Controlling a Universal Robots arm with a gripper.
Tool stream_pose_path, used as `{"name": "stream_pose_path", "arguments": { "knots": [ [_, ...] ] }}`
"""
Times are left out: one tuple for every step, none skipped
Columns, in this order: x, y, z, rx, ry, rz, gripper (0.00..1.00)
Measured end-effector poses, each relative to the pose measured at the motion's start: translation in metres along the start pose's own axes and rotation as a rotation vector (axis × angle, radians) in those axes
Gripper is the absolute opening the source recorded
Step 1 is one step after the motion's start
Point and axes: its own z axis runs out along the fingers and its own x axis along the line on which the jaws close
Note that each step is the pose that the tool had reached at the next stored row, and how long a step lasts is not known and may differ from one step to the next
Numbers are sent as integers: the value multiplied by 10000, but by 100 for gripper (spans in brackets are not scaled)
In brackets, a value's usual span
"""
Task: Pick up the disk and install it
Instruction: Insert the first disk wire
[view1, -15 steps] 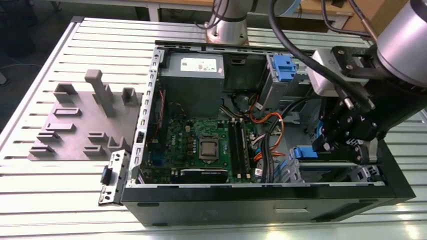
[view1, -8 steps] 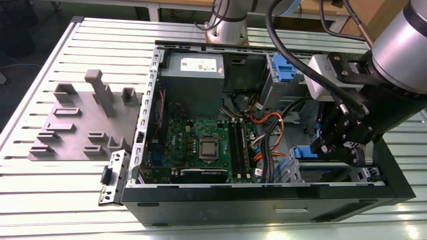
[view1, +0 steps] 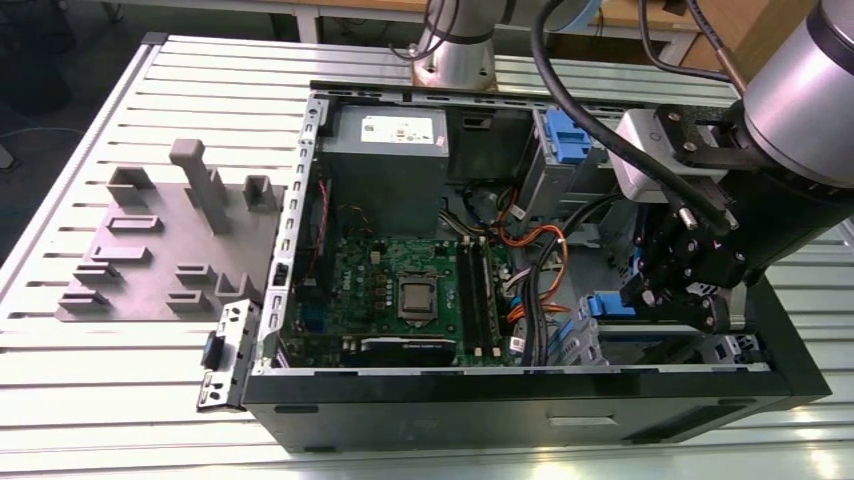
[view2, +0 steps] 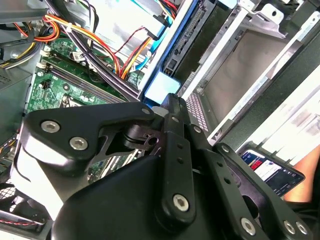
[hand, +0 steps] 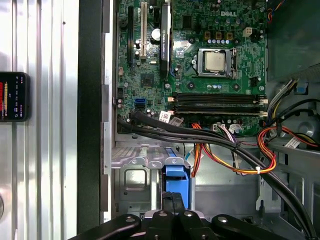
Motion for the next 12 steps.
{"name": "stream_pose_path", "arguments": {
  "knots": [
    [0,0,0,0,0,0,11],
    [0,0,0,0,-1,0,11],
    [0,0,0,0,0,0,11],
    [0,0,0,0,-1,0,11],
    [0,0,0,0,-1,0,11],
    [0,0,0,-1,-64,0,11],
    [0,0,0,-1,-71,-1,11],
    [0,0,0,-2,-85,0,11],
    [0,0,0,-1,-85,-1,11],
    [0,0,0,-2,-116,-1,11],
    [0,0,0,-2,-149,-1,11],
    [0,0,0,-3,-149,-1,11]
  ]
}}
